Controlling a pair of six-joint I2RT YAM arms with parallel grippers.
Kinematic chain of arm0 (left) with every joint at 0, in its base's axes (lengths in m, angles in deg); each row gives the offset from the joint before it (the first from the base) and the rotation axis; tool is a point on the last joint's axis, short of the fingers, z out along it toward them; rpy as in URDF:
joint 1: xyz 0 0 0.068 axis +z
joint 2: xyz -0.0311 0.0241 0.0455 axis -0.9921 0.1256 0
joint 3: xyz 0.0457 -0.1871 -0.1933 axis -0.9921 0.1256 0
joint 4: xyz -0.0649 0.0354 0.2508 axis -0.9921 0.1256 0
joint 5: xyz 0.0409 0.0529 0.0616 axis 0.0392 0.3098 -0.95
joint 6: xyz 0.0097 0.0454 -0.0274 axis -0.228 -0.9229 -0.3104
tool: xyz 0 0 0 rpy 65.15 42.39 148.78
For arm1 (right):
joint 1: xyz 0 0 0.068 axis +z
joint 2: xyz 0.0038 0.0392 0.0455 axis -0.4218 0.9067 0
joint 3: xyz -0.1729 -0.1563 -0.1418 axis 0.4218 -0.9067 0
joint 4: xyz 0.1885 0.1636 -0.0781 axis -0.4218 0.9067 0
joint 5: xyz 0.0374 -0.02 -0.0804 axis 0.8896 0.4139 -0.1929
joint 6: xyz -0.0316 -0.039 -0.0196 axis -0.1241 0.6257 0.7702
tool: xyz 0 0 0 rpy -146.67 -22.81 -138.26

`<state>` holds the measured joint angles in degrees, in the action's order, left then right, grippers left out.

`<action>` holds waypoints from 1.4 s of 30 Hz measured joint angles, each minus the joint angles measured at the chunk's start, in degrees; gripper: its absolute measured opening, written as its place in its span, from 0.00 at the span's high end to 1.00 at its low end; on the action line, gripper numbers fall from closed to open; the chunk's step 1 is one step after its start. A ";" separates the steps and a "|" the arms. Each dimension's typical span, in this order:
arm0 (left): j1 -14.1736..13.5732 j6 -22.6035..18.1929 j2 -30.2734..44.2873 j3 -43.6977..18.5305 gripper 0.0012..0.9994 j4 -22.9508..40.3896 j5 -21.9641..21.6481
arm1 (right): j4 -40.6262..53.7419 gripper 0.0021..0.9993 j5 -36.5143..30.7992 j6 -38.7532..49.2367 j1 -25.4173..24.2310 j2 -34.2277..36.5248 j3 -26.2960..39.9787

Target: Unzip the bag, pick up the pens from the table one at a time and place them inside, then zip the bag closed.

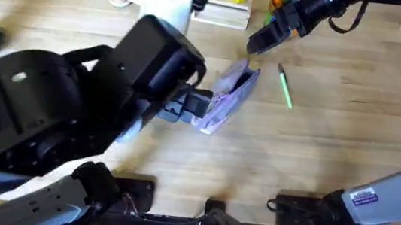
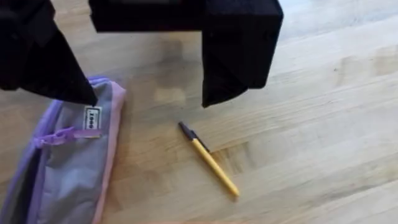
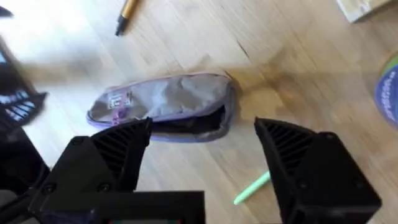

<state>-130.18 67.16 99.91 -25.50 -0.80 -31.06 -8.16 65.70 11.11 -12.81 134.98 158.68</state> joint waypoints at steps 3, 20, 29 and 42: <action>3.07 0.01 -2.77 0.00 0.01 1.25 -1.22 | 2.18 0.09 -5.66 3.72 0.13 0.00 0.48; 5.44 0.00 -4.12 -0.04 0.01 2.73 -2.10 | -4.18 0.00 -22.15 34.05 3.28 0.00 0.48; 5.44 0.00 -4.12 -0.04 0.01 2.73 -2.10 | -5.59 0.00 -22.19 36.41 3.79 0.00 0.48; 5.44 0.00 -4.10 -0.04 0.01 2.73 -2.10 | -3.23 0.97 -15.31 42.93 3.98 0.00 0.48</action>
<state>-124.74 67.16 95.81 -25.55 1.93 -33.16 -11.38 50.39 54.03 -8.83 134.98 159.17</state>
